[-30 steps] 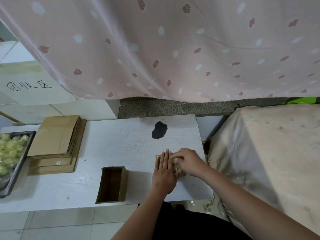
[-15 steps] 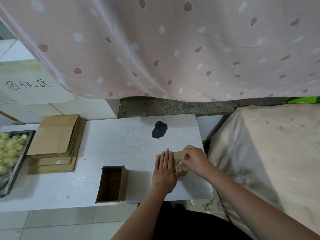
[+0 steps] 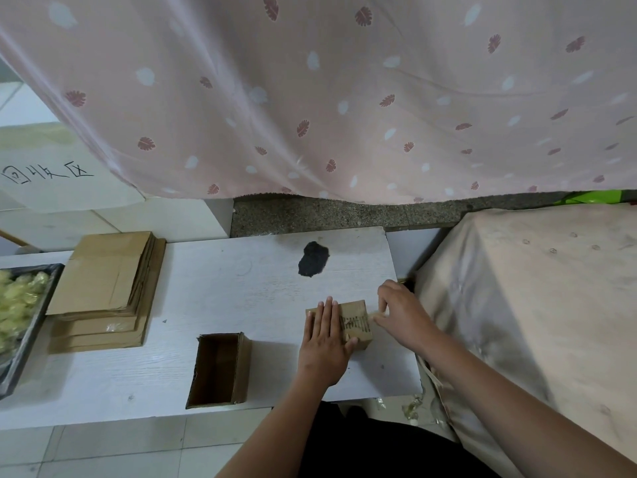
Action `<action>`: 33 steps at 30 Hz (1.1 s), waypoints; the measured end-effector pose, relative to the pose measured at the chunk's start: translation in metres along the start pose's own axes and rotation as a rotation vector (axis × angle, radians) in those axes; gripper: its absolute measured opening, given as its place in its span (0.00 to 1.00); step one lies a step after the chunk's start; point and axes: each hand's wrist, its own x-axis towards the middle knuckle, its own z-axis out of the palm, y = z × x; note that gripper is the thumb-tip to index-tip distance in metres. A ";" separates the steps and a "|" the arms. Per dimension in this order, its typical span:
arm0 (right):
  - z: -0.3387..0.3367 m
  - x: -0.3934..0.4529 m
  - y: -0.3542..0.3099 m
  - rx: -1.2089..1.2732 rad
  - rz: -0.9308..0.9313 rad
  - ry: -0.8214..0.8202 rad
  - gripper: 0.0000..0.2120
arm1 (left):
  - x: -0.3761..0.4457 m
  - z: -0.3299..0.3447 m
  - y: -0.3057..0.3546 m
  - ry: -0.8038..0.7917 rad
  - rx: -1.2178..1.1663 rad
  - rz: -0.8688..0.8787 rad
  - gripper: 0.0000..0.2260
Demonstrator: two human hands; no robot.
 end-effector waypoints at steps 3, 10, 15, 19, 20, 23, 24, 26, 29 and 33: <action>-0.001 0.000 0.004 0.027 0.025 -0.013 0.17 | 0.000 0.000 -0.001 -0.002 -0.003 0.006 0.36; 0.003 -0.001 0.008 0.146 0.057 -0.029 0.03 | 0.000 0.001 -0.002 0.001 -0.019 0.011 0.36; -0.002 -0.002 0.008 0.173 0.199 -0.103 0.09 | 0.001 0.002 -0.003 0.007 -0.003 0.010 0.36; -0.011 0.000 0.023 0.073 0.248 -0.061 0.03 | 0.001 0.001 -0.003 0.003 -0.020 0.016 0.39; -0.012 -0.001 0.025 0.031 0.251 -0.062 0.03 | 0.001 0.001 -0.003 0.000 -0.022 0.021 0.40; -0.010 0.000 0.025 -0.046 0.247 -0.059 0.09 | 0.001 0.001 -0.003 0.003 -0.020 0.025 0.42; -0.008 0.001 0.022 -0.030 0.243 -0.050 0.11 | 0.001 0.001 -0.003 -0.001 -0.008 0.024 0.42; -0.004 0.001 0.018 0.049 0.221 -0.032 0.11 | 0.000 0.001 -0.004 -0.013 0.029 0.021 0.42; -0.002 0.000 0.013 0.132 0.171 -0.043 0.19 | 0.000 -0.002 -0.003 -0.024 0.036 0.019 0.42; -0.004 0.004 0.012 0.121 0.187 -0.077 0.07 | 0.004 -0.011 0.002 -0.052 0.033 0.005 0.45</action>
